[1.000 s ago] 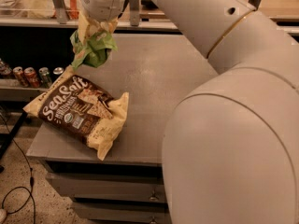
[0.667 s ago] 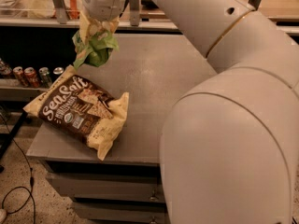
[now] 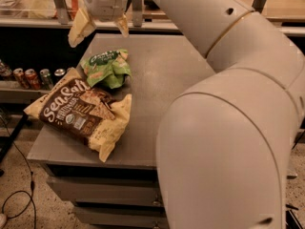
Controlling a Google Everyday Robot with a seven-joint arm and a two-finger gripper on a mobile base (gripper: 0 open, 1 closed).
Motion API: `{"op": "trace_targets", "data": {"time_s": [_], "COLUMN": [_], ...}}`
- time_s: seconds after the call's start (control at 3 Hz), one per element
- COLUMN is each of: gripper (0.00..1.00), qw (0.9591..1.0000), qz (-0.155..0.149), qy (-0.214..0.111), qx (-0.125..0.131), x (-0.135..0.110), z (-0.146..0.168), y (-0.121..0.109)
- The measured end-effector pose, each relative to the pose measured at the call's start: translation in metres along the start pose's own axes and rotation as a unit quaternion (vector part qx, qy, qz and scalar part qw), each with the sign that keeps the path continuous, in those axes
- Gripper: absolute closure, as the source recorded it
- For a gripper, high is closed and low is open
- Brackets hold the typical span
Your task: Move green rice chip bag near brown chip bag
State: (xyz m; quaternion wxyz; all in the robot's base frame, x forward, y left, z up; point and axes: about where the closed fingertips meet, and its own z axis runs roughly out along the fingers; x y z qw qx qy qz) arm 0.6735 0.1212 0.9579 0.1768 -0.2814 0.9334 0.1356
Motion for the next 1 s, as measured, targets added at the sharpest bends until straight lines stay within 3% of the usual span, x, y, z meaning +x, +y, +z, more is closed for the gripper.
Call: {"op": "trace_targets", "data": {"time_s": [1.0], "gripper": [0.00], "qw": [0.9995], "qz": [-0.026], "qy": [0.015], "qx": [-0.011], "x": [0.0011], "z": [0.0024], "y": [0.0013]}}
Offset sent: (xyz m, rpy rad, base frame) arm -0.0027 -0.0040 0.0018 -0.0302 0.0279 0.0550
